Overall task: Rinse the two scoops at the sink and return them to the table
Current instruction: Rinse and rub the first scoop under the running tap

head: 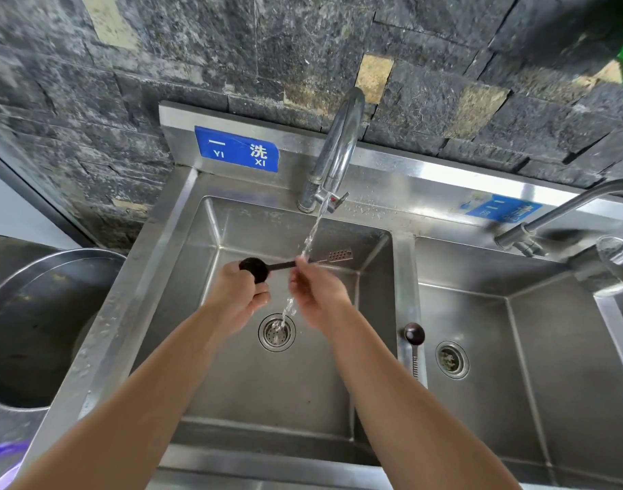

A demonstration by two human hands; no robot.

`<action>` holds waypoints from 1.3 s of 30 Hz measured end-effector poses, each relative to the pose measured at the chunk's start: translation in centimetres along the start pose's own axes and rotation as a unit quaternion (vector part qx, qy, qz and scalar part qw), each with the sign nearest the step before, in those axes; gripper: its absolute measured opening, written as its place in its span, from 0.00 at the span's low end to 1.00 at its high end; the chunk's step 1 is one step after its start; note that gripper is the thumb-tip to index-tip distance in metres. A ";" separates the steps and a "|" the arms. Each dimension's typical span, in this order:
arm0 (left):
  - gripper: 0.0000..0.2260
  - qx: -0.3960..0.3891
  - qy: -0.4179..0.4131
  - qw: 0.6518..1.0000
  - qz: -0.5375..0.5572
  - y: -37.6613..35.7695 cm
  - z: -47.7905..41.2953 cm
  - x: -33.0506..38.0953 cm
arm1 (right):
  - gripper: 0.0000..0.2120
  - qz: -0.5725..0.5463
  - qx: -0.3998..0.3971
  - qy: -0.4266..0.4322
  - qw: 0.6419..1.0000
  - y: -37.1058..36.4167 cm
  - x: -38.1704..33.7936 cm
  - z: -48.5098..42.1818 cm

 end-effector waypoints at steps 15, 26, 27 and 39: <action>0.14 0.006 0.022 0.999 0.030 2.7 -0.3 2.6 | 0.03 0.020 -0.030 0.004 0.999 -0.4 -0.8 -0.4; 0.13 0.010 0.036 0.999 0.012 7.1 -1.3 5.0 | 0.04 0.011 -0.036 0.028 0.999 2.5 -2.2 -0.9; 0.13 0.008 0.037 0.999 0.006 7.6 -1.3 5.2 | 0.05 0.022 -0.040 0.037 0.998 2.6 -2.5 -0.9; 0.11 -0.063 0.058 0.996 -0.026 6.5 -1.4 4.7 | 0.03 0.136 0.033 0.070 0.988 4.1 -3.2 -0.5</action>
Point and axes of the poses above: each hand's wrist, its own z-axis away from the middle knuckle, its own y-axis out of the back of the hand, x = y × z, the point moved 4 cm from there along -z, towards the middle knuckle, and after that the axes turned 9 degrees about z, right-handed, at the moved point
